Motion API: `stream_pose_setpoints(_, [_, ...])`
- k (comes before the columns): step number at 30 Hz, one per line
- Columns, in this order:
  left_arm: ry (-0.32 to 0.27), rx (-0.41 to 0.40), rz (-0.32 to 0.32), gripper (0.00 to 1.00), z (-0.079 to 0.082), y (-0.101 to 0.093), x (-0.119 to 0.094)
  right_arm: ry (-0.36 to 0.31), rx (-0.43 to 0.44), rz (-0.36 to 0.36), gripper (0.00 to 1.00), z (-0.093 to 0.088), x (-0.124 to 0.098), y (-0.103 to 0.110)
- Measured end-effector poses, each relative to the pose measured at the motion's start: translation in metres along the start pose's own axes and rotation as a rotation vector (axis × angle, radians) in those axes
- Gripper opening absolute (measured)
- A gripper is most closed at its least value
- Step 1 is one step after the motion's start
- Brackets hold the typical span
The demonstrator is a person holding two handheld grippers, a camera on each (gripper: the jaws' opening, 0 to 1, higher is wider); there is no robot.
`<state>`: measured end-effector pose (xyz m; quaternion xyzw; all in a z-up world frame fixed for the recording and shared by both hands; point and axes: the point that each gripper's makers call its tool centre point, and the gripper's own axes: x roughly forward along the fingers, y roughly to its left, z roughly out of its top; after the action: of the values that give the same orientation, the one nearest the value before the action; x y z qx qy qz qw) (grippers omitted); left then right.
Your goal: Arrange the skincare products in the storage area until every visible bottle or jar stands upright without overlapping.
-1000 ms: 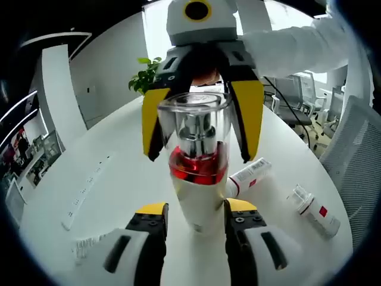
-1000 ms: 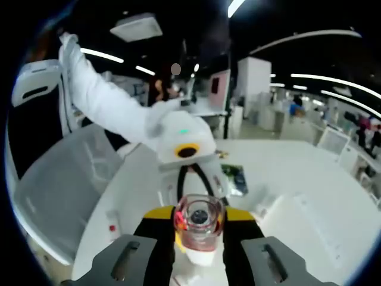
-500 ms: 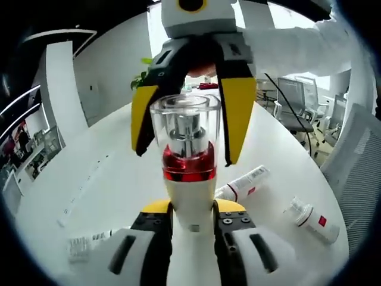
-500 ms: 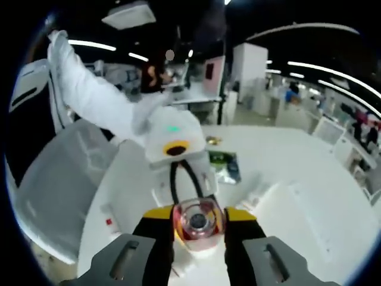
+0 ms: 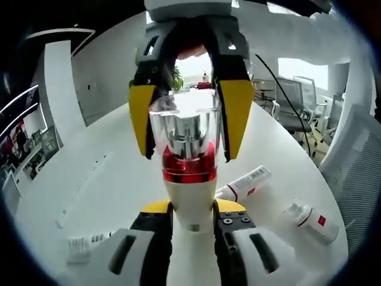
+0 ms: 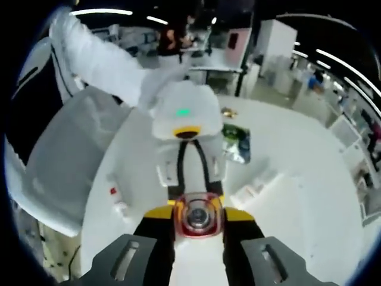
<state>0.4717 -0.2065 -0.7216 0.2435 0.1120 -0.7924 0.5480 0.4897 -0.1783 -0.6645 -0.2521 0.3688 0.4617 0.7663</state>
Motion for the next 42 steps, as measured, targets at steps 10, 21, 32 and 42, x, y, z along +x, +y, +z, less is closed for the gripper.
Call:
stream_pose_setpoints(10, [-0.118,-0.083,0.025,0.29,0.015,0.002,0.016,-0.012,0.018,-0.008,0.22,0.002,0.001,0.001])
stream_pose_setpoints(21, [-0.062,-0.037,0.015,0.28,0.017,0.005,0.018,0.000,0.013,-0.032,0.22,-0.008,-0.009,-0.002])
stream_pose_setpoints(32, [-0.046,-0.032,-0.008,0.28,0.024,0.019,0.019,-0.013,0.040,-0.036,0.22,-0.004,-0.018,-0.013])
stream_pose_setpoints(42, [0.001,-0.011,-0.013,0.28,0.007,-0.019,-0.004,-0.003,0.020,-0.020,0.22,0.010,0.000,0.019])
